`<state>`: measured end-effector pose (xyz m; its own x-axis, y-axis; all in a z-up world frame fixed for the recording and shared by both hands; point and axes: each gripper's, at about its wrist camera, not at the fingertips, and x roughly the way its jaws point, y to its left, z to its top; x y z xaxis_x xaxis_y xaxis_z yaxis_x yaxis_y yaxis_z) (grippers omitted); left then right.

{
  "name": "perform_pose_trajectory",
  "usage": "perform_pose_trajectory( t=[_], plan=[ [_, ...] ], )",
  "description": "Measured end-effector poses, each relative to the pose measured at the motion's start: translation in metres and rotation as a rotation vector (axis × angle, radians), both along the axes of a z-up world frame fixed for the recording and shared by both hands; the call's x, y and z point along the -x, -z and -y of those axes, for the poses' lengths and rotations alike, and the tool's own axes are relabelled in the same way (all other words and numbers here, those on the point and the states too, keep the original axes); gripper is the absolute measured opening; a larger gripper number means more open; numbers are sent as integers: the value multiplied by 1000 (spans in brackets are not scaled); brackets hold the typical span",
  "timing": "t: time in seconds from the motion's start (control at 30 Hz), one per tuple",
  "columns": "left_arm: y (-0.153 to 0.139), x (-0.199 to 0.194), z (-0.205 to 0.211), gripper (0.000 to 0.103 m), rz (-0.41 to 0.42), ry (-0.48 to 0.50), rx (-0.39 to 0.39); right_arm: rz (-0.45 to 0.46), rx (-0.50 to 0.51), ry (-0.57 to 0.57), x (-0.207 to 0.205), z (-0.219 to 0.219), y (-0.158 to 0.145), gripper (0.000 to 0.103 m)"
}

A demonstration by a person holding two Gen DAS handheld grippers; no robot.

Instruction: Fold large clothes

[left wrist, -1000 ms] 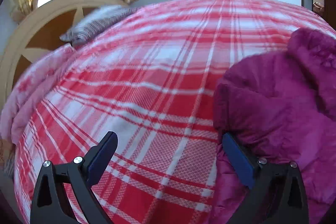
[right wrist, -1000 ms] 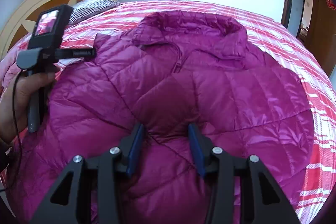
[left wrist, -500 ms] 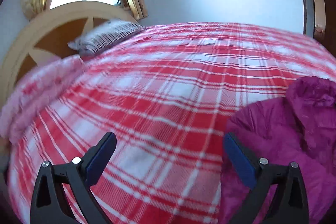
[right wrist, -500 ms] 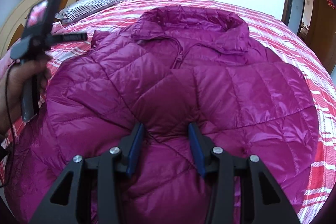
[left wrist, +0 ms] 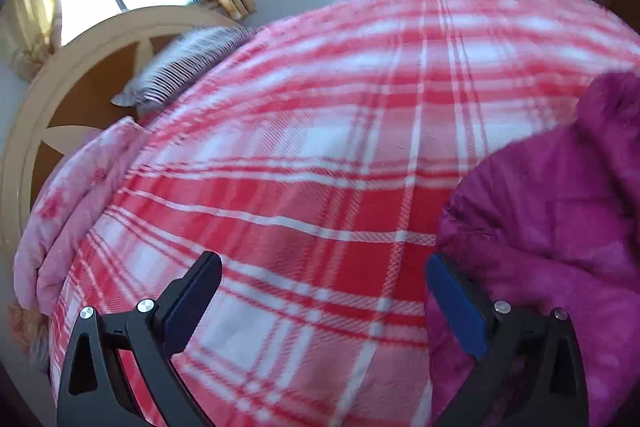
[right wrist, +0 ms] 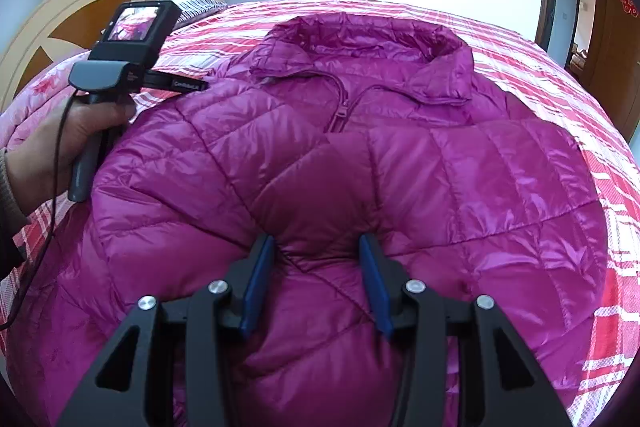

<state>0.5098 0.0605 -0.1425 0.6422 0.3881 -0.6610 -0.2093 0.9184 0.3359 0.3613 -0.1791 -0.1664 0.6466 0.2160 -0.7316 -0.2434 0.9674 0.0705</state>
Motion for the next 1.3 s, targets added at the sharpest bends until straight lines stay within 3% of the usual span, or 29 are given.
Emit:
perform_pose_trajectory(
  t=[0.1, 0.2, 0.3, 0.37, 0.43, 0.53, 0.67, 0.9, 1.3],
  plan=[
    [-30, 35, 8, 102, 79, 56, 79, -1, 3, -1, -1, 0, -1, 49],
    [-42, 66, 30, 102, 95, 154, 150, -3, -23, -5, 4, 3, -14, 49],
    [-24, 76, 58, 102, 58, 229, 145, 56, -89, 8, 19, 8, -38, 51],
    [-7, 72, 67, 102, 17, 232, 119, 65, -46, -3, 21, 2, -42, 51],
    [12, 67, 68, 102, -31, 229, 141, 14, -8, -16, 16, -3, -31, 51],
    [22, 58, 59, 102, -81, 240, 238, -14, 4, -29, 15, 0, -9, 51],
    [30, 49, 37, 102, -114, 223, 414, -44, -11, -15, 9, 2, -3, 51],
    [33, 50, 46, 102, -109, 225, 358, -46, 20, -13, 9, -2, -1, 51],
    [32, 54, 41, 102, -100, 227, 375, -47, 62, -14, 7, -4, -1, 51]
  ],
)
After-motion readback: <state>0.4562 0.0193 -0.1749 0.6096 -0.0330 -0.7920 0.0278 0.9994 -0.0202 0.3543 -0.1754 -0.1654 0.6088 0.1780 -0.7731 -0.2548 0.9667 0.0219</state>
